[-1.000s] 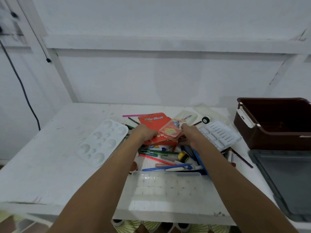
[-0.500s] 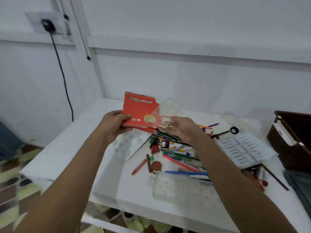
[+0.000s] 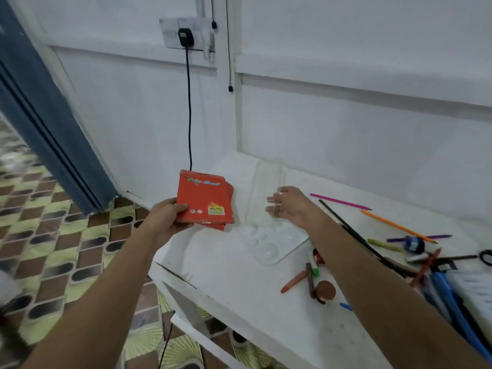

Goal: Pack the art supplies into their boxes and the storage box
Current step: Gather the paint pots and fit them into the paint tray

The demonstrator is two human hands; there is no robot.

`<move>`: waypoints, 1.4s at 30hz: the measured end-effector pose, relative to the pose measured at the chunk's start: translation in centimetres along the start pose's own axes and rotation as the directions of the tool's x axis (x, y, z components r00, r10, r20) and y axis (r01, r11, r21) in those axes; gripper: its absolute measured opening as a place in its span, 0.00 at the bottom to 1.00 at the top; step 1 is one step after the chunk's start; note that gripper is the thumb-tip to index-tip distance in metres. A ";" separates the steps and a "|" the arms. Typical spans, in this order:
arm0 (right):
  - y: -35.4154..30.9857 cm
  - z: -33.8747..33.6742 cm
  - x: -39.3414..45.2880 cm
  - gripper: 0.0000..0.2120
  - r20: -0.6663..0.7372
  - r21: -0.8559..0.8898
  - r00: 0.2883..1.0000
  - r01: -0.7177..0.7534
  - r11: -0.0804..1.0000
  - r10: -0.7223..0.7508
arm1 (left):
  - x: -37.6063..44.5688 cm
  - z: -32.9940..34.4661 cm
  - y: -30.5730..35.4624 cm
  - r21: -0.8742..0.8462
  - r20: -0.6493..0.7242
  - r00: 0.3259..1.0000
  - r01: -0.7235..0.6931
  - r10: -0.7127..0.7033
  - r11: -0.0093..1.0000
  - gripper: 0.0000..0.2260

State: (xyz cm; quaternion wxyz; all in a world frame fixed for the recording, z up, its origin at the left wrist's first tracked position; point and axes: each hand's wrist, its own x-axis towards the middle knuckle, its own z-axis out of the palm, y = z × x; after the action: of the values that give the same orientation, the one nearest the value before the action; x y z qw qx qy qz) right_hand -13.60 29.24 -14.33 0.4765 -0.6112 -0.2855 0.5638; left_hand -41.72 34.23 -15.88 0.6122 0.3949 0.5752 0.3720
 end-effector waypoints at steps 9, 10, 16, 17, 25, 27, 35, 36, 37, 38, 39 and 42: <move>1.9 1.3 2.3 0.20 -0.173 -0.482 0.981 -0.005 0.876 -0.089 | 2.3 0.3 -2.7 0.598 -0.162 0.980 0.004 0.116 0.802 0.11; 2.0 1.3 2.1 0.20 -0.185 -0.603 0.972 0.001 0.798 -0.142 | 2.2 0.6 -2.7 0.645 -0.161 0.978 0.005 0.129 0.765 0.11; 2.3 0.4 1.6 0.19 -0.143 -0.830 0.950 0.037 0.557 -0.278 | 2.0 2.0 -2.5 0.868 -0.152 0.960 0.015 0.236 0.497 0.15; 2.5 -0.1 1.5 0.19 -0.149 -0.853 0.942 0.032 0.521 -0.302 | 1.7 2.3 -2.5 0.879 -0.159 0.952 0.017 0.260 0.477 0.17; 3.6 -5.5 -1.2 0.24 -0.380 -0.912 0.868 -0.294 0.287 -0.318 | -3.0 6.9 -4.6 0.846 0.122 0.811 -0.386 0.572 0.367 0.12; 3.8 -5.9 -1.7 0.22 -0.378 -0.894 0.880 -0.266 0.361 -0.288 | -4.2 8.2 -5.5 0.817 0.202 0.837 -0.430 0.509 0.384 0.09; 3.9 -7.1 -3.4 0.22 -0.389 -0.714 0.879 -0.097 0.694 -0.278 | -6.0 12.0 -7.8 0.825 0.248 0.943 -0.326 0.222 0.461 0.15; 3.8 -7.4 -3.7 0.23 -0.408 -0.667 0.875 -0.091 0.739 -0.261 | -6.3 12.3 -7.7 0.814 0.253 0.946 -0.322 0.204 0.484 0.14; 3.5 -7.7 -4.1 0.22 -0.420 -0.610 0.879 -0.088 0.788 -0.227 | -6.5 12.5 -7.6 0.780 0.250 0.953 -0.304 0.173 0.548 0.14; 3.3 -8.2 -4.4 0.21 -0.423 -0.537 0.887 -0.078 0.840 -0.188 | -6.7 12.6 -7.3 0.704 0.235 0.965 -0.252 0.117 0.664 0.13; 2.9 -8.7 -4.9 0.18 -0.430 -0.450 0.892 -0.078 0.889 -0.140 | -7.1 12.6 -7.0 0.581 0.224 0.974 -0.169 0.043 0.796 0.12; 1.6 -9.7 -6.2 0.10 -0.460 -0.287 0.885 -0.066 0.956 -0.077 | -8.2 12.4 -6.0 0.283 0.263 0.960 0.019 -0.097 0.959 0.11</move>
State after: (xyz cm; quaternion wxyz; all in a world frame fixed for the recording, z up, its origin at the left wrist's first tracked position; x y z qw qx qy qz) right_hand -5.77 20.62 -14.08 0.4362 -0.7918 -0.2454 0.3502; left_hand -29.88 23.61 -17.63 0.6352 0.5074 0.5427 0.2111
